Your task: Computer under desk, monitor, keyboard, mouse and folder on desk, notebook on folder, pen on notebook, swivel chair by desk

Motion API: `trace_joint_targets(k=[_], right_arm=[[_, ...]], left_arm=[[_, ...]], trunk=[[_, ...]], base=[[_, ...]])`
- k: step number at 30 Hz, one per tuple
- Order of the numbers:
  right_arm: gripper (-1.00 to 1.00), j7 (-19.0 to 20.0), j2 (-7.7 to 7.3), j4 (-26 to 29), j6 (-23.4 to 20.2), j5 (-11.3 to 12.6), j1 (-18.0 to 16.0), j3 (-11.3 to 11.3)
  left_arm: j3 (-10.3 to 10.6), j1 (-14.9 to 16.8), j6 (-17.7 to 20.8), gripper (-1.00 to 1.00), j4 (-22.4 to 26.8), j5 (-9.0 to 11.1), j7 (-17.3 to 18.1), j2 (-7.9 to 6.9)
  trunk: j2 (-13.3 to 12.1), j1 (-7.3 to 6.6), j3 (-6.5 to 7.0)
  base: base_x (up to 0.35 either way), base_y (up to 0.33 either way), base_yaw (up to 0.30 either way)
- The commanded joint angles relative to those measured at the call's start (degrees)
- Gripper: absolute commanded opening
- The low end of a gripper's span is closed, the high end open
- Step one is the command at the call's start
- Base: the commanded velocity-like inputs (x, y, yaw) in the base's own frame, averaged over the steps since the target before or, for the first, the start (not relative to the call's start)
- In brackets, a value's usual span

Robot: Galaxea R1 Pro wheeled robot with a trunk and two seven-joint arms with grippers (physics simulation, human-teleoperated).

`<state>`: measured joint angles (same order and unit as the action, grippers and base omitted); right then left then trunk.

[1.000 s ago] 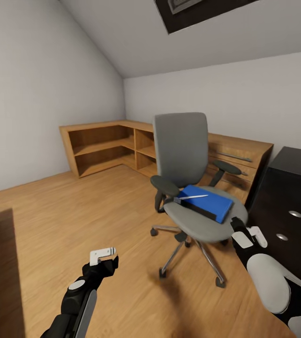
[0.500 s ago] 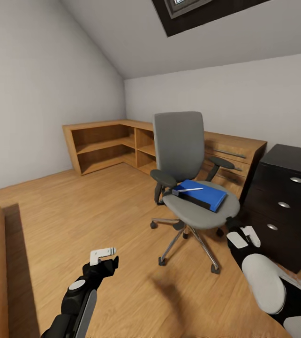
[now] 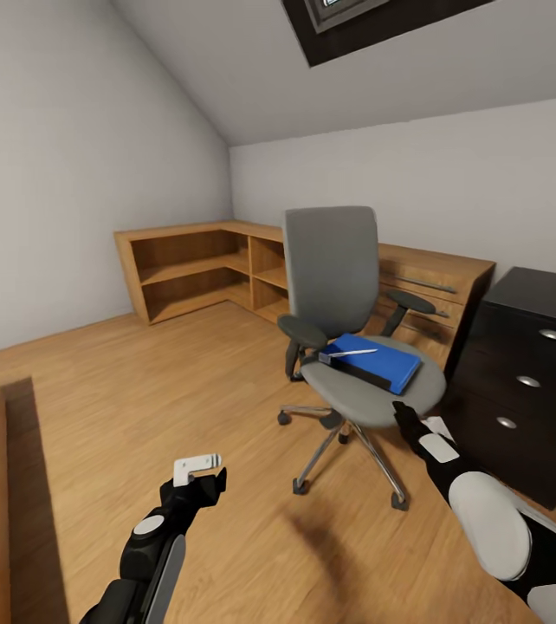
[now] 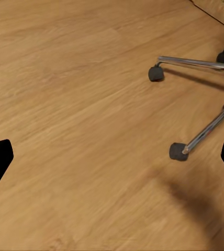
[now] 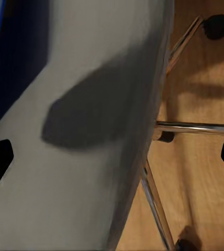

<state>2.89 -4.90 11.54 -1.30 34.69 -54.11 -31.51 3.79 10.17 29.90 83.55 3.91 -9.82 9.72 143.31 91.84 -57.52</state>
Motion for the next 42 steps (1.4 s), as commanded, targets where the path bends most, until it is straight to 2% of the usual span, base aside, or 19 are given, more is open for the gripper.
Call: trace_joint_targets(k=[1,24,37,42], right_arm=[[1.00,0.3,-0.04,0.0,-0.5,0.4,0.0,-0.2],[1.00,0.5,0.05,0.6,-0.7,0.2,0.0,-0.1],[1.00,0.6,0.15,0.5,-0.5,0.2,0.0,-0.1],[1.00,0.6,0.15,0.5,-0.5,0.2,0.0,-0.1]], left_arm=[[0.1,0.0,0.2,1.00,0.0,0.4,-0.5,-0.01],[0.2,0.0,0.3,1.00,-0.1,0.4,-0.5,-0.03],[0.2,0.0,0.3,1.00,-0.1,0.4,-0.5,-0.05],[0.2,0.0,0.3,1.00,-0.1,0.4,-0.6,-0.04]], trunk=[[0.0,0.01,-0.06],[0.0,0.01,-0.06],[0.0,0.01,-0.06],[0.0,0.01,-0.06]], base=[[0.264,0.000,0.000],[0.234,0.000,0.005],[0.298,0.000,0.212],[0.319,0.000,0.070]])
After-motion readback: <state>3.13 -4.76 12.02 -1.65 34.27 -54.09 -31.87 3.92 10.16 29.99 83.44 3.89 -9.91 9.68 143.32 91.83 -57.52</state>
